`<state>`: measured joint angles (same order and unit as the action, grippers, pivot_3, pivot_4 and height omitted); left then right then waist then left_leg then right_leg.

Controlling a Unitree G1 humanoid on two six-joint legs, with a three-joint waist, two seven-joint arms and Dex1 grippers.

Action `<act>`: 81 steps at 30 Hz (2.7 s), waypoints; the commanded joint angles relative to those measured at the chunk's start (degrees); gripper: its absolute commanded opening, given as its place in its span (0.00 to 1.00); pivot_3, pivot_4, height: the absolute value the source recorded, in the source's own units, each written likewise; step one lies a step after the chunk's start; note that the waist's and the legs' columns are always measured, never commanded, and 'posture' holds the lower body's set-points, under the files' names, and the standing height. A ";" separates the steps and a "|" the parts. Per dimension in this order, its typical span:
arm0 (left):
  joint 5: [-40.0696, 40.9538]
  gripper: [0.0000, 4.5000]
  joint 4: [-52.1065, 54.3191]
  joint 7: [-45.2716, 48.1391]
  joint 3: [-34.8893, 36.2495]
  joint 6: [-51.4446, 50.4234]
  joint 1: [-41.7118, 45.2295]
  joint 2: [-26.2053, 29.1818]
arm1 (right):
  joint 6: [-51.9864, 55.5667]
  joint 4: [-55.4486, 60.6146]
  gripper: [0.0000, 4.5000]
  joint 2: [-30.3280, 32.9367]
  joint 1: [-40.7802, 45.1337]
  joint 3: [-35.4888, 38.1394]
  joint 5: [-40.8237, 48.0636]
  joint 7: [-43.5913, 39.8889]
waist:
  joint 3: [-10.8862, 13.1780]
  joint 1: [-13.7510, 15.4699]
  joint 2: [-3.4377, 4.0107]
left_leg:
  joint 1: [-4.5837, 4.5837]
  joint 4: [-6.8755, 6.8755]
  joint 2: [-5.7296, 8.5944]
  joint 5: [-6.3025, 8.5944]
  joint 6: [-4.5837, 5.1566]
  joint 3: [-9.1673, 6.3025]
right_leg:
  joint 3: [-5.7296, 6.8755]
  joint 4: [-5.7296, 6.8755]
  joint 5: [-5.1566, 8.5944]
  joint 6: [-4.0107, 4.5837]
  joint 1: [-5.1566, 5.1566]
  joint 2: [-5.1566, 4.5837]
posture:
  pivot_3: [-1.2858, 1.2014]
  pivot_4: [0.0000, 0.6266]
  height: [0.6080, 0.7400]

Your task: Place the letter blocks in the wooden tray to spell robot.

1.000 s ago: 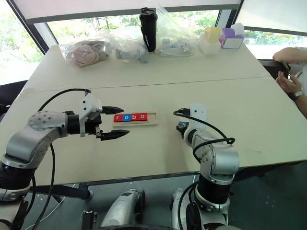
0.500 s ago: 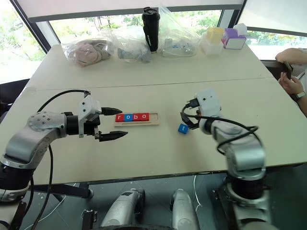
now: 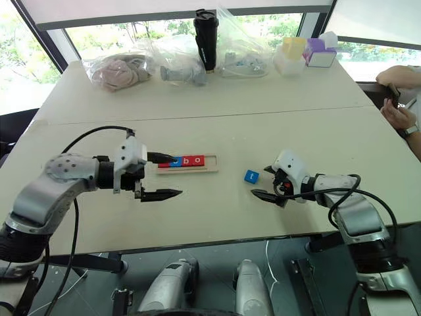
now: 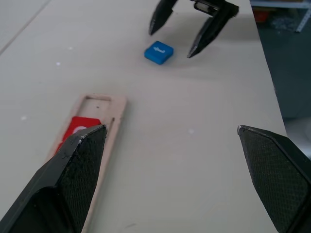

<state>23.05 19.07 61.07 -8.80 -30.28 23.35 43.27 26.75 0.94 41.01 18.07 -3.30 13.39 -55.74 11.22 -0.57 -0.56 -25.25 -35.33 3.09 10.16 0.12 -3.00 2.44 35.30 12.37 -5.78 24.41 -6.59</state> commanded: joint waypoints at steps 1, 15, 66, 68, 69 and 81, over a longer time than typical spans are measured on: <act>-0.57 1.00 1.15 -0.08 -0.11 1.13 1.48 -0.40 | -3.60 -2.07 0.99 0.30 1.75 -0.13 -1.31 -0.42 | 0.00 0.15 0.00 | -0.01 0.00 0.00 0.00 0.00 0.00 | 0.00 0.00 0.00 0.00 0.01 0.00 | 0.52 0.24 1.00; -2.11 1.00 1.57 -1.53 -1.03 -0.29 1.59 -0.87 | -7.02 -5.84 0.25 -0.90 3.40 -0.96 -2.01 -1.81 | 0.00 0.23 0.00 | 0.00 -0.03 0.02 0.00 0.00 -0.01 | 0.00 0.05 -0.07 -0.15 0.00 0.02 | 0.52 0.24 1.00; -0.33 1.00 -1.00 -6.41 11.73 1.08 -7.88 4.99 | -32.14 -62.23 0.25 -21.77 47.21 -15.17 -19.35 -14.46 | 0.01 -0.61 0.01 | 0.34 0.11 0.04 -0.19 -0.31 -0.05 | -0.16 0.78 -0.15 -0.21 0.16 0.17 | 0.52 0.24 1.00; -0.39 1.00 -0.61 -6.66 11.76 0.87 -8.16 4.94 | -32.66 -63.07 0.25 -22.01 47.47 -15.26 -19.73 -14.76 | 0.01 -0.60 0.01 | 0.34 0.11 0.04 -0.19 -0.32 -0.05 | -0.16 0.78 -0.15 -0.21 0.16 0.17 | 0.52 0.24 1.00; -0.48 1.00 -0.47 -6.76 11.73 0.82 -8.30 4.96 | -32.86 -63.45 0.25 -22.12 47.59 -15.25 -19.89 -14.86 | 0.01 -0.61 0.01 | 0.34 0.11 0.04 -0.19 -0.32 -0.05 | -0.16 0.78 -0.15 -0.21 0.16 0.17 | 0.52 0.24 1.00; -1.30 1.00 -0.40 -7.53 11.71 1.28 -9.36 5.13 | -33.74 -63.76 0.99 -22.82 48.11 -13.97 -19.79 -16.44 | 0.01 -0.61 0.02 | 0.36 0.14 0.04 -0.19 -0.33 -0.05 | -0.18 0.78 -0.15 -0.21 0.16 0.17 | 0.52 0.24 1.00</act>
<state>21.88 17.52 53.86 1.58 -29.75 13.68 48.19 -6.10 -63.55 18.45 64.69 -18.81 -6.59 -72.17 11.23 -1.18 -0.54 -24.89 -35.19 3.13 9.97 -0.21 -3.05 2.26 36.08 12.22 -5.99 24.57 -6.42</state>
